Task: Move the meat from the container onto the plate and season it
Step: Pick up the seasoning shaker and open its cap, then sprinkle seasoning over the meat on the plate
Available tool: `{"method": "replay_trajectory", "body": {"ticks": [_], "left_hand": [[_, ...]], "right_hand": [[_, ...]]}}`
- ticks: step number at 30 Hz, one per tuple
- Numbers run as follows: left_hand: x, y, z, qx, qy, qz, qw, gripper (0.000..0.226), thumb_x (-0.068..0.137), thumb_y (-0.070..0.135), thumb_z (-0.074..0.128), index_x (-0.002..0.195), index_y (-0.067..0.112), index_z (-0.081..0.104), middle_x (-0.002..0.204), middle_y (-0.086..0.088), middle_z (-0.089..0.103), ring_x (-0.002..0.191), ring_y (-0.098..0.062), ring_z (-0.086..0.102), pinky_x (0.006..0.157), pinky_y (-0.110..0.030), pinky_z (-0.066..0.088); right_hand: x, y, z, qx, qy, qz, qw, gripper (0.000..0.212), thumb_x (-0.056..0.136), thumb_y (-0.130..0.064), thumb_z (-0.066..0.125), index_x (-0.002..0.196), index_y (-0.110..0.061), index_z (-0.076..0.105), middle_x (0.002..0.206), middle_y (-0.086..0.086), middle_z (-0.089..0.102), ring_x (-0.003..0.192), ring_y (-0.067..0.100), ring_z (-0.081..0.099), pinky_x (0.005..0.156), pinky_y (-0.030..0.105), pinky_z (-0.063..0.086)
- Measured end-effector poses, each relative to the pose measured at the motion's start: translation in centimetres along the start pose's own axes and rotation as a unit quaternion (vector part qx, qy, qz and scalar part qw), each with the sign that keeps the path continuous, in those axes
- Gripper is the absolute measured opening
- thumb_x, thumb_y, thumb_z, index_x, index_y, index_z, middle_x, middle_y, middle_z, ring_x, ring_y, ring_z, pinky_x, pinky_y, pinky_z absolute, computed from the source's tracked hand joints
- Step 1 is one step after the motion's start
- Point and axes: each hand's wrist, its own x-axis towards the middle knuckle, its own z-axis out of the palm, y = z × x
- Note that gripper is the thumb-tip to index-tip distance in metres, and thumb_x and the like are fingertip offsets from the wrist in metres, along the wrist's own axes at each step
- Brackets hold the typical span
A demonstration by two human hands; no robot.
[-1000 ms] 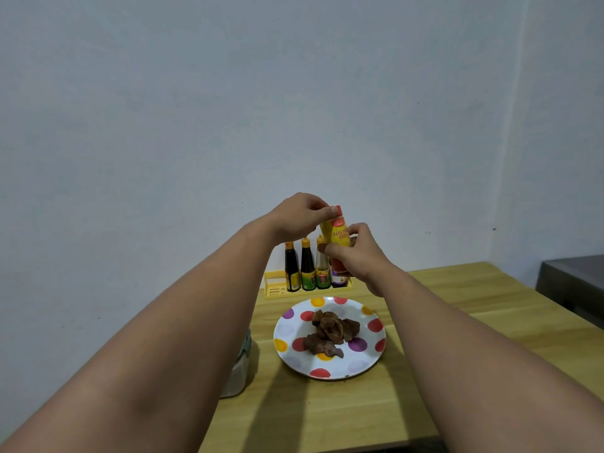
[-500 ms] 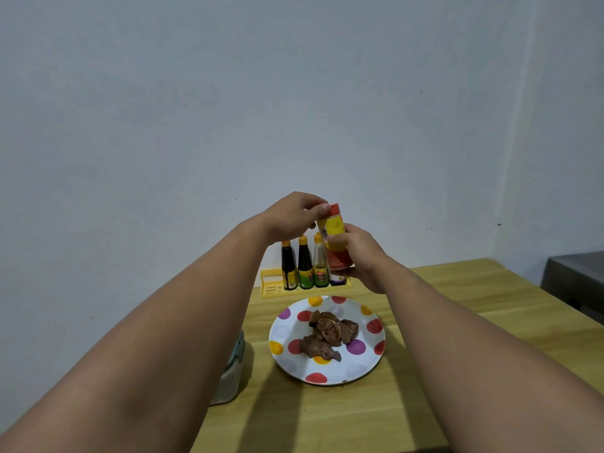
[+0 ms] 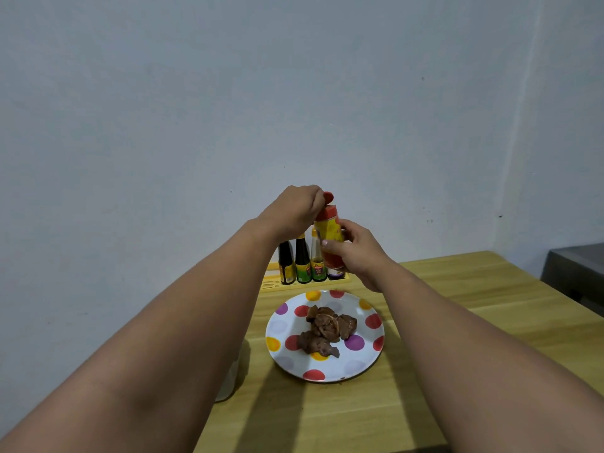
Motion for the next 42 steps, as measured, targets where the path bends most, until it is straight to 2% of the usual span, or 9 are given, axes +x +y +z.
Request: {"method": "replay_trajectory", "body": {"ticks": [3,7,14,22,25,28,31,38,42], "left_hand": [[0.1,-0.2,-0.3,-0.021,0.008,-0.012,1.000,0.034,0.108,0.028,0.030,0.103,0.009,0.057,0.102,-0.015,0.065,0.085,-0.026,0.060,0.070,-0.035,0.045],[0.1,0.1,-0.2,-0.140,0.021,-0.081,0.987,0.044,0.108,0.038,0.028,0.118,0.008,0.059,0.110,-0.013,0.065,0.094,-0.030,0.065,0.083,-0.044,0.054],[0.2,-0.2,1.0,-0.285,0.012,-0.199,0.938,0.033,0.105,0.039,0.042,0.099,0.014,0.063,0.090,-0.003,0.067,0.085,-0.021,0.064,0.085,-0.041,0.053],[-0.3,-0.7,2.0,-0.285,0.028,-0.217,0.933,0.042,0.104,0.041,0.044,0.120,0.009,0.065,0.096,-0.005,0.068,0.086,-0.019,0.066,0.085,-0.038,0.057],[-1.0,-0.8,2.7,-0.318,0.045,-0.253,0.912,0.050,0.103,0.053,0.030,0.110,0.012,0.057,0.101,-0.005,0.066,0.088,-0.021,0.065,0.093,-0.043,0.054],[-3.0,-1.7,4.7,-0.334,0.070,-0.293,0.893,0.057,0.099,0.060,0.022,0.094,0.017,0.058,0.107,-0.009,0.068,0.099,-0.030,0.064,0.098,-0.050,0.050],[-5.7,-3.2,7.3,-0.314,0.076,-0.307,0.895,0.064,0.095,0.066,0.021,0.094,0.017,0.062,0.109,-0.010,0.069,0.102,-0.032,0.061,0.098,-0.050,0.047],[-11.1,-5.4,13.3,-0.275,0.055,-0.302,0.911,0.055,0.106,0.047,0.029,0.131,0.009,0.060,0.131,-0.013,0.062,0.122,-0.028,0.054,0.094,-0.034,0.040],[-13.0,-7.2,16.3,-0.204,0.082,-0.273,0.937,0.045,0.106,0.038,0.034,0.129,0.010,0.062,0.130,-0.015,0.061,0.121,-0.029,0.054,0.094,-0.033,0.039]], "right_hand": [[0.0,0.3,0.0,0.004,0.001,-0.015,1.000,0.036,0.089,-0.014,0.070,0.120,-0.028,0.058,0.108,-0.004,0.061,0.102,0.022,0.059,0.089,0.042,0.052],[0.0,0.6,0.0,-0.013,-0.004,-0.026,1.000,0.041,0.085,-0.012,0.073,0.120,-0.026,0.059,0.113,0.000,0.063,0.106,0.022,0.061,0.090,0.040,0.051],[-0.6,0.9,0.0,-0.041,-0.039,-0.031,0.998,0.053,0.077,-0.006,0.079,0.121,-0.028,0.058,0.118,0.002,0.063,0.109,0.022,0.061,0.091,0.039,0.052],[-1.1,0.9,-0.1,-0.072,-0.033,-0.024,0.997,0.054,0.078,-0.010,0.080,0.123,-0.029,0.056,0.108,-0.007,0.061,0.106,0.021,0.060,0.091,0.043,0.054],[-1.3,0.3,-0.4,-0.102,-0.004,-0.036,0.994,0.053,0.078,-0.013,0.081,0.125,-0.021,0.057,0.097,-0.013,0.060,0.095,0.013,0.060,0.083,0.031,0.053],[-1.4,-0.1,-1.0,-0.148,0.019,-0.041,0.988,0.055,0.077,-0.017,0.082,0.126,-0.018,0.057,0.093,-0.014,0.056,0.095,0.016,0.058,0.084,0.031,0.050],[-1.5,0.0,-1.8,-0.187,0.023,-0.033,0.981,0.059,0.077,-0.023,0.083,0.128,-0.018,0.056,0.103,-0.004,0.056,0.098,0.018,0.055,0.083,0.031,0.047],[-2.2,0.1,-3.0,-0.241,0.033,-0.024,0.970,0.060,0.076,-0.026,0.084,0.129,-0.021,0.057,0.110,0.001,0.060,0.094,0.019,0.059,0.076,0.030,0.048],[-2.4,-0.1,-3.9,-0.280,0.045,-0.028,0.958,0.056,0.074,-0.024,0.084,0.123,-0.023,0.058,0.107,0.001,0.063,0.078,0.013,0.062,0.062,0.028,0.052]]}}
